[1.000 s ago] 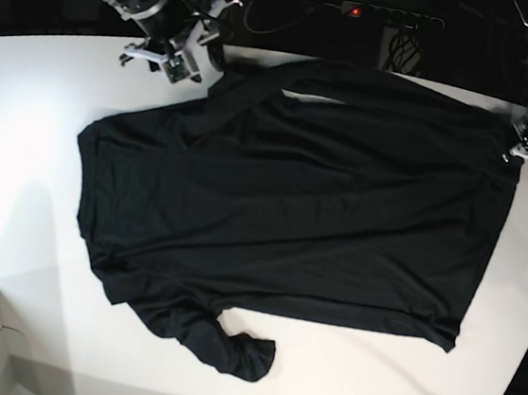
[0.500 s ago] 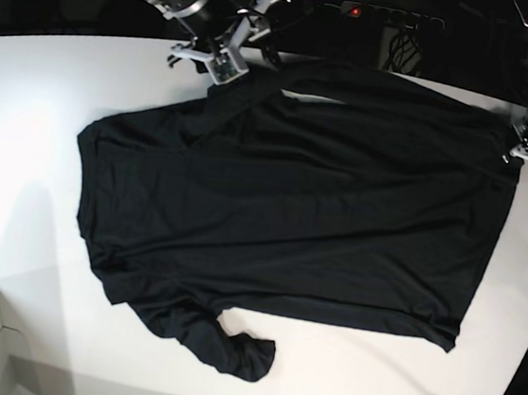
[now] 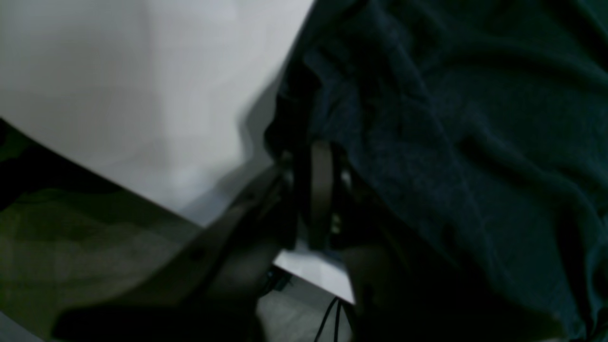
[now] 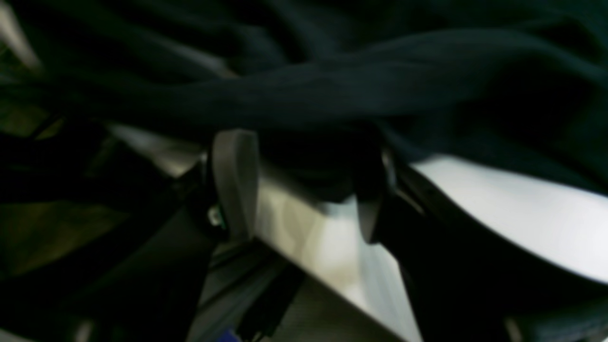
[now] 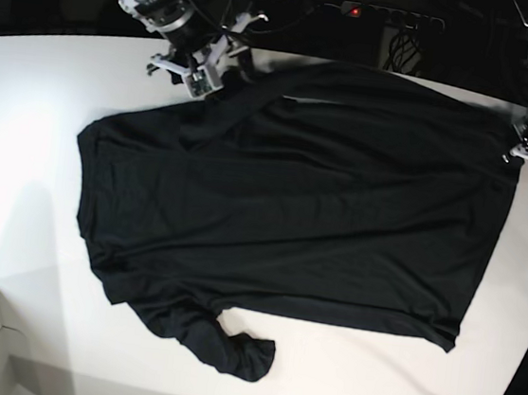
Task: Layout the t-shirt on the table in an organized manner, then fold the t-shirt properly
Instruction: 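Hold the shirt edges with both grippers and smooth the fabric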
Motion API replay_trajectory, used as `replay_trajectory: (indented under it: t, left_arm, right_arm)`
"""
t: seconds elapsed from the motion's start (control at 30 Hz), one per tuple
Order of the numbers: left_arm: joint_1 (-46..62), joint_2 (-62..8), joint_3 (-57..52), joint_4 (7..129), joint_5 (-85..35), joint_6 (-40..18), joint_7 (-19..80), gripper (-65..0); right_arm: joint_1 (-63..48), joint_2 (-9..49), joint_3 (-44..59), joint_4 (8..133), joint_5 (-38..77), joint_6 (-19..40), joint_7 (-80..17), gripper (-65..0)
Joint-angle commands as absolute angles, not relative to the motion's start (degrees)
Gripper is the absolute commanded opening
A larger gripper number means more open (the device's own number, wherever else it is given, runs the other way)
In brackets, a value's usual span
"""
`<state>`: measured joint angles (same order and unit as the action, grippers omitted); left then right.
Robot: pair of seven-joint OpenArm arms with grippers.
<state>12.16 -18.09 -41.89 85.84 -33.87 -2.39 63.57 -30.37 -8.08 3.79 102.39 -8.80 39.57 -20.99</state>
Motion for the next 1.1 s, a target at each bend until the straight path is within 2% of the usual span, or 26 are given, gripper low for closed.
replay_trajectory:
  t: [0.0, 0.57, 0.7, 0.9, 1.07]
  left_arm:
    - [11.74, -19.12, -42.24, 86.64, -34.24, -2.42, 63.08, -65.0]
    - [11.74, -19.12, -42.24, 86.64, -34.24, -2.42, 63.08, -65.0]
    - [11.74, -19.12, -42.24, 86.64, -34.24, -2.42, 63.08, -65.0]
    - [11.74, -19.12, -42.24, 86.64, -34.24, -2.42, 63.08, -65.0]
    - [11.74, -19.21, -42.33, 86.64, -34.51, -2.42, 63.08, -65.0]
  right_arm:
    - [-30.73, -8.4, 3.47, 103.34, -7.87, 40.0, -19.82, -32.5]
    - [-28.62, -8.48, 1.36, 101.85, -7.78, 40.0, -19.91, -33.6]
    - [-28.53, -8.48, -0.66, 101.85, -7.78, 40.0, -19.91, -41.8]
    - [-27.38, -8.48, -1.45, 102.11, -7.69, 40.0, -19.91, -64.0]
    - [-27.38, -8.4, -1.1, 104.57, -7.69, 40.0, -19.56, -65.0]
